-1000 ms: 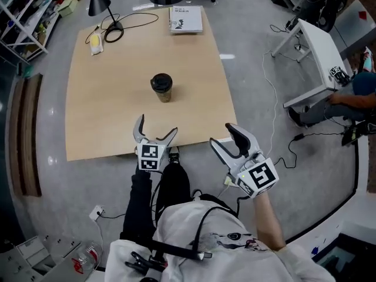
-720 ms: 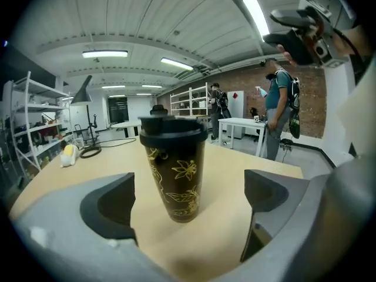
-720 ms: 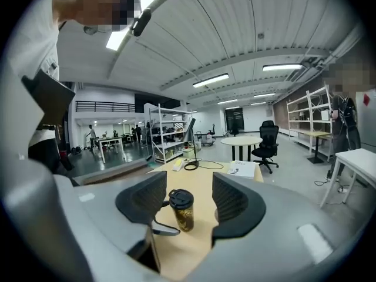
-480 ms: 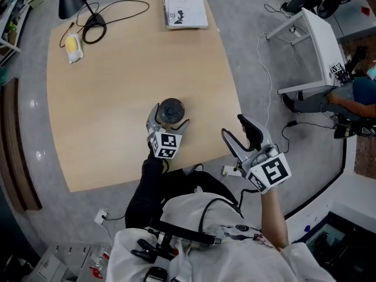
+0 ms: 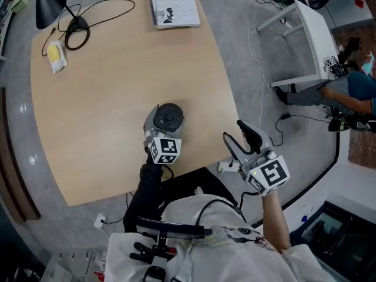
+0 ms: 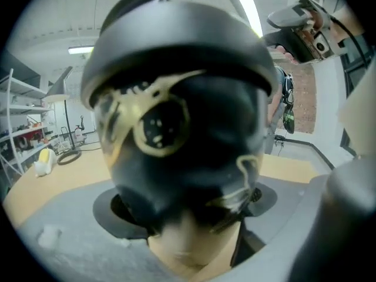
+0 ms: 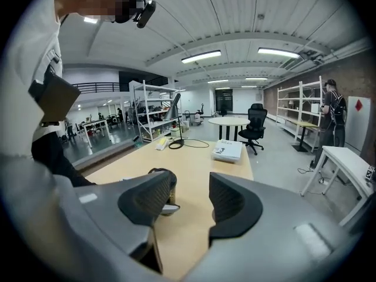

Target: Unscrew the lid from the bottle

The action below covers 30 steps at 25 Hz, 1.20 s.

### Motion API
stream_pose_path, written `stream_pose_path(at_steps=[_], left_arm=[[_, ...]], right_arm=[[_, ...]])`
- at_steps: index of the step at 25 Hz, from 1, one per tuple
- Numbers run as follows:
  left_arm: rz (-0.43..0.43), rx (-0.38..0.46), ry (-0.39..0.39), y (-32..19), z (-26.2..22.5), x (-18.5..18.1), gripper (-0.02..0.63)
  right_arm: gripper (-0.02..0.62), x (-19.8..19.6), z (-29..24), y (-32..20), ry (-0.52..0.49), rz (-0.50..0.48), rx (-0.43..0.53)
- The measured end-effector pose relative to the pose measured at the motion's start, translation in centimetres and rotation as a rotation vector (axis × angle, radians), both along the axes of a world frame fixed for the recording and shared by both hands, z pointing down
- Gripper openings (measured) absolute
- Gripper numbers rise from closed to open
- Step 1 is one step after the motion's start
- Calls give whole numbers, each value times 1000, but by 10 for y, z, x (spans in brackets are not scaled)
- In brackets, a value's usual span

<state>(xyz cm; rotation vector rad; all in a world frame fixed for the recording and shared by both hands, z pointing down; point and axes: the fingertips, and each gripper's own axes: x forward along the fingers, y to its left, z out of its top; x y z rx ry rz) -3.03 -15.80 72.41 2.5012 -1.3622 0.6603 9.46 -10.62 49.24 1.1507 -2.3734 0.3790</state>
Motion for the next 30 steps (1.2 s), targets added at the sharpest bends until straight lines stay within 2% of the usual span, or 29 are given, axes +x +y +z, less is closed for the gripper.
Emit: stream_pose_path(at_steps=[3,5,7,10,11,14,16,18,21,25,28,30], left_arm=[[13,-37,54,-5,-8,1,417],[38,-35,91,-4,-21,5,417],[72,-13,129,-4,-49,13,417],[151,51,162,2,-110,33,417],[183,73,163,8,-131,41,417],[290,123,155,29,-187,67,417],[350,139,156,42,-214,81,417],[389,156,155,50,-236,83,417],[381,185,161,70,-270,82,420],[367,179,206,84,-305,119,422],[460,154,275,101,-316,142,422],[538,113,324,119,-324,152,420]], right_arm=[[207,-10,7,-4,-45,-25,-30],[206,-26,9,-7,-103,-84,-42],[225,-51,6,-12,-111,-202,-10],[399,-96,-11,-15,-51,-423,6],[440,-108,-19,-11,-30,-501,9],[464,-124,-49,5,-6,-720,80],[461,-121,-72,19,-22,-826,105],[460,-118,-91,30,-61,-862,98],[456,-113,-122,53,-156,-943,135],[450,-75,-150,72,-199,-1113,215],[431,-50,-162,83,-248,-1238,200],[395,-37,-174,92,-297,-1335,159]])
